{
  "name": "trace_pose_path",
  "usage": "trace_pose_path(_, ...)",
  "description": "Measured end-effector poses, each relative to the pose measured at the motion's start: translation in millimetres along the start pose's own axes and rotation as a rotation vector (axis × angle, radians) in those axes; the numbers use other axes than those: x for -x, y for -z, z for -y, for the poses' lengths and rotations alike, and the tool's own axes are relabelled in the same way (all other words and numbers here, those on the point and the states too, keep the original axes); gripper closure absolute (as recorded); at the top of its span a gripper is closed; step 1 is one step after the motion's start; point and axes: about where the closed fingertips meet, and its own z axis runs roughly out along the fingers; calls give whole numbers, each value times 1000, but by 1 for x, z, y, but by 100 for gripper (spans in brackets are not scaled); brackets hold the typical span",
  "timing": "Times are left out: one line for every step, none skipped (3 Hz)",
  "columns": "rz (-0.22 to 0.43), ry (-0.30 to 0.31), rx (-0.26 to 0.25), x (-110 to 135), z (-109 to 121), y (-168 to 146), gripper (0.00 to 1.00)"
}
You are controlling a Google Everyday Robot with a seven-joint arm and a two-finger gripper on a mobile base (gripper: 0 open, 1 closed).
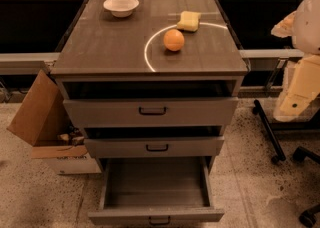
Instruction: Close bottom drawer
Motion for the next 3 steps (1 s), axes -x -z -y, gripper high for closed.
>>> trace_pose_path(0, 0, 0, 0, 0, 0, 0)
trace_pose_path(38, -29, 62, 1, -21, -31, 0)
trace_pose_path(170, -119, 152, 23, -65, -85, 0)
